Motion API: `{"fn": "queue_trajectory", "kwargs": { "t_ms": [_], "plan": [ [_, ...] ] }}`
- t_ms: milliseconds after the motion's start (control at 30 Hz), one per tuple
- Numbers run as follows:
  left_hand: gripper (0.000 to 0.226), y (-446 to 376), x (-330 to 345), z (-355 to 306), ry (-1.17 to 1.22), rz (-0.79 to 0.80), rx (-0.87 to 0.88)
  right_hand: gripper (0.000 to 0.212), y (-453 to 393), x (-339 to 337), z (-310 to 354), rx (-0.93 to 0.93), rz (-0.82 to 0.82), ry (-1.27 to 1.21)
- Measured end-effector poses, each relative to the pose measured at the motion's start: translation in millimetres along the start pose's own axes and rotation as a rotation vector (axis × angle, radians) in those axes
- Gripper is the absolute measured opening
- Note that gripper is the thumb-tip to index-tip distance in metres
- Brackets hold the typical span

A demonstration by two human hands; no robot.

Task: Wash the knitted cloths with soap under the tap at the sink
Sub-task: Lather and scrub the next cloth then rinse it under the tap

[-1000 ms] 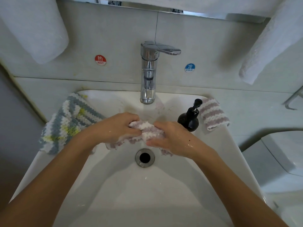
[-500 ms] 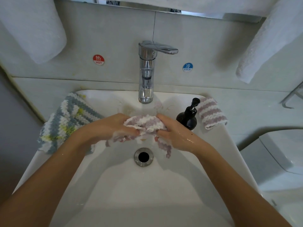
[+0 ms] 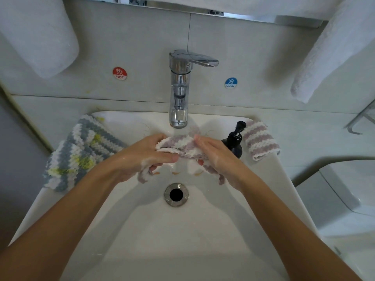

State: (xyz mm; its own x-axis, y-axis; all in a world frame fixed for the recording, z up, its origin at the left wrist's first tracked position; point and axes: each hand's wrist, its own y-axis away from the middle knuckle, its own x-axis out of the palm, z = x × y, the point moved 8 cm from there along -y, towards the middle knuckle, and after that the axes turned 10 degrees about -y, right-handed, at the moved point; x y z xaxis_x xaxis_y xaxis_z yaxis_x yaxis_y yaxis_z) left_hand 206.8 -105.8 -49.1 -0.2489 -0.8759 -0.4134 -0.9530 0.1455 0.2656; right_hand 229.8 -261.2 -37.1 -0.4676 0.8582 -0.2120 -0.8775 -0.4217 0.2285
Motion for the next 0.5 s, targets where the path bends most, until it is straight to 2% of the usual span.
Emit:
{"fn": "queue_trajectory", "kwargs": {
  "t_ms": [100, 300, 433, 500],
  "plan": [
    [0.030, 2, 2, -5, 0.015, 0.012, -0.004, 0.042, -4, -4, -4, 0.021, -0.043, -0.075],
    [0.025, 1, -2, -11, 0.136, -0.142, -0.006, 0.025, -8, -13, -11, 0.025, -0.161, -0.209],
    [0.014, 0, -8, -9, 0.168, -0.334, 0.023, 0.007, -6, -11, -1, -0.134, -0.222, -0.198],
    [0.015, 5, -11, -15, 0.080, -0.486, 0.088, 0.009, -3, -4, 7, -0.267, -0.258, -0.165]
  ]
}}
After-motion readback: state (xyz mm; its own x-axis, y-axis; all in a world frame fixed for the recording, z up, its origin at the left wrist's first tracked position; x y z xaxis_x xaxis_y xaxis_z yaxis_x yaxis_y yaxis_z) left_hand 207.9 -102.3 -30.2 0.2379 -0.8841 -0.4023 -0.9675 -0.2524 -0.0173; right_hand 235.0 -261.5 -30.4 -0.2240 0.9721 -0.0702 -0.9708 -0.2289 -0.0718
